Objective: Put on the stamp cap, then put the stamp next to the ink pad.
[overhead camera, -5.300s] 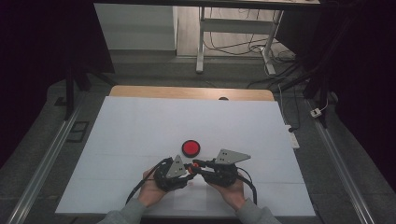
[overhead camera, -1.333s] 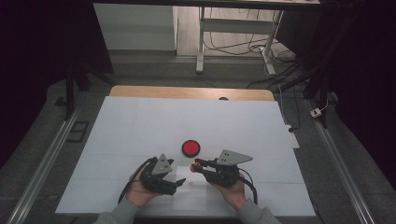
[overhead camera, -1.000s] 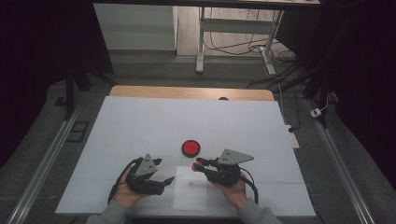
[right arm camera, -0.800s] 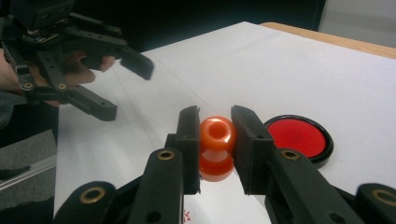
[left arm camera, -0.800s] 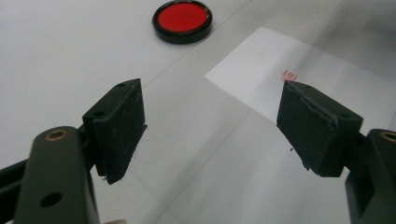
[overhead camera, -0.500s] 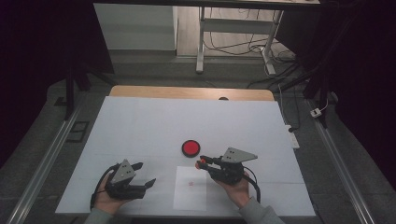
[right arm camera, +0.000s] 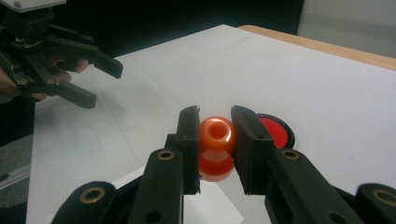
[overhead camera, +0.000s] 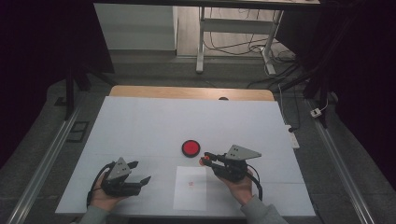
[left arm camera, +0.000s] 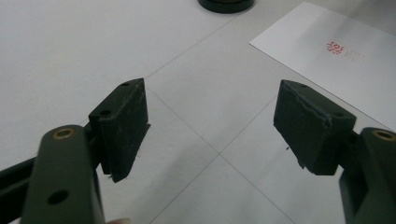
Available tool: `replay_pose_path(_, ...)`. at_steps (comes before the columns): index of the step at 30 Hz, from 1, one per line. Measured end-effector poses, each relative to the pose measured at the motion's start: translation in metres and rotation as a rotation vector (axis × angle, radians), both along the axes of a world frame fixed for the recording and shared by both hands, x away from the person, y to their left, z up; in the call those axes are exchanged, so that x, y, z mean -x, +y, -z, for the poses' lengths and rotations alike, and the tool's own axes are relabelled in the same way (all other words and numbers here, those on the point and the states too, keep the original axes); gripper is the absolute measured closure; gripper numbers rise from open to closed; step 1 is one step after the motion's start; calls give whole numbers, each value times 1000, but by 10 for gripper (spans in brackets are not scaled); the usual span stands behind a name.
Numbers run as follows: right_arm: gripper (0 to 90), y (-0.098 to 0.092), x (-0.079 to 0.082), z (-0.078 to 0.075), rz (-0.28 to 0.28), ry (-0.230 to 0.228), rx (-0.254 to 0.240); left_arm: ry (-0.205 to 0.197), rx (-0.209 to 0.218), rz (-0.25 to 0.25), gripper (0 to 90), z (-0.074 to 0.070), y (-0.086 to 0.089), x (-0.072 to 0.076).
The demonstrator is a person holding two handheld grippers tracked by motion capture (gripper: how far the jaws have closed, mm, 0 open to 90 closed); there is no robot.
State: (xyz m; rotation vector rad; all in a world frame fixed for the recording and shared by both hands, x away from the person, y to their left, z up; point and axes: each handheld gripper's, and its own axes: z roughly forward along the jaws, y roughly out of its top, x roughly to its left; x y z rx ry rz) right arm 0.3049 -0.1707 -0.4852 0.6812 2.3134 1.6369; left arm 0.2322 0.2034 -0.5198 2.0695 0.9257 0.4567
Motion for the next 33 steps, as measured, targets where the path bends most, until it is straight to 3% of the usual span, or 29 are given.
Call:
replay_pose_path(13,723,-5,-10,-7,47,-27,20,-5,19,5,264,-1,-3,0)
replay_pose_path(25,723,-8,-30,-10,106,-49,43,-6,17,8,264,-1,-3,-1)
replay_pose_path(33,723,-13,-45,-8,146,-33,56,-4,22,6,264,-1,-2,-3)
